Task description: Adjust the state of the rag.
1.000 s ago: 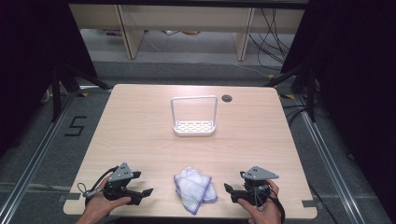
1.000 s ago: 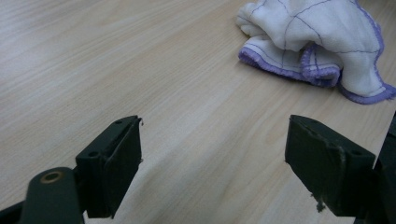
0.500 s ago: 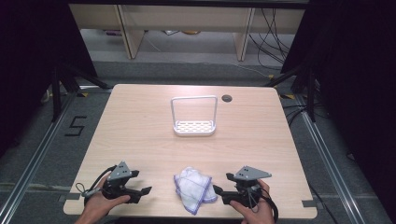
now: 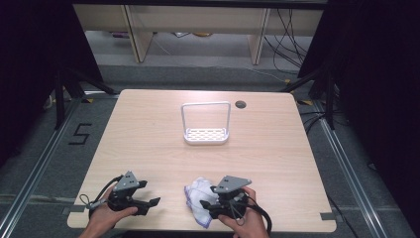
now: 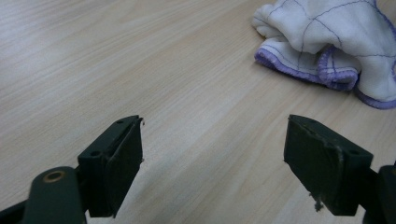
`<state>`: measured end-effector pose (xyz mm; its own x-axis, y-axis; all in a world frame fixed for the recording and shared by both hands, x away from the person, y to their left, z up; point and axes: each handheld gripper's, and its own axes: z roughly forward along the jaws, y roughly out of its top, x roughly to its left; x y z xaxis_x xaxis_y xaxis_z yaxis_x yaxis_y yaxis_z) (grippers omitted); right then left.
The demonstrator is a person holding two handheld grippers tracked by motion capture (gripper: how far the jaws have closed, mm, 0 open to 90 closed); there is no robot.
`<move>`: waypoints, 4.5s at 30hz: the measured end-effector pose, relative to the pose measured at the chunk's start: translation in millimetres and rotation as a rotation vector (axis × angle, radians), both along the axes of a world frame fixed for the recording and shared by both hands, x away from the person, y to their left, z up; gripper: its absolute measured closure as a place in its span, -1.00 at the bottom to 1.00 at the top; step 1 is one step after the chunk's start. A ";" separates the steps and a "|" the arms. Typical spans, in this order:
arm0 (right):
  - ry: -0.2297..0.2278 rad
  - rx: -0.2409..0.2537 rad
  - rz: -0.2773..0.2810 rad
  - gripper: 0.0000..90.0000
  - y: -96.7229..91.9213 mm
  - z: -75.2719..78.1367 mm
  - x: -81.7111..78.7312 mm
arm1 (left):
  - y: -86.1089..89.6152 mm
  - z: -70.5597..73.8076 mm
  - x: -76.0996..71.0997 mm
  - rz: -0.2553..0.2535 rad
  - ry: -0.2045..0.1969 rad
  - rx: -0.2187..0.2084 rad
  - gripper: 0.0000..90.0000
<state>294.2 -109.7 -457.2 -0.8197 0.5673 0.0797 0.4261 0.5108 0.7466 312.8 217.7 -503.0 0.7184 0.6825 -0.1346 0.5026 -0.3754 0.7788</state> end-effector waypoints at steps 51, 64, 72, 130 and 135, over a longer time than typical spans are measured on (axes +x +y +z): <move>0.045 0.101 -0.133 0.97 -84.4 10.2 61.1 | -34.1 5.2 -8.0 -0.147 -0.014 -0.034 -0.46; 0.003 -0.056 -0.195 0.77 -97.1 -18.3 85.4 | -111.7 -0.9 5.8 -0.333 -0.043 0.030 -0.20; -0.039 -0.004 -0.276 0.23 -107.6 11.1 60.8 | -118.1 -3.2 9.9 -0.370 -0.092 0.028 0.68; -0.103 -0.031 -0.058 0.98 -72.7 34.8 -12.8 | -50.2 69.2 27.7 -0.238 -0.149 -0.116 0.88; -0.160 -0.043 -0.038 0.98 -80.0 80.9 -13.2 | -45.8 91.9 13.9 -0.265 -0.186 -0.145 0.88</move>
<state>281.0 -189.7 -376.3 -0.7976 0.5985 -0.0750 0.3232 0.5290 0.7846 326.7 171.9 -411.2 0.8895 0.4521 -0.0666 0.2466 -0.3523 0.9028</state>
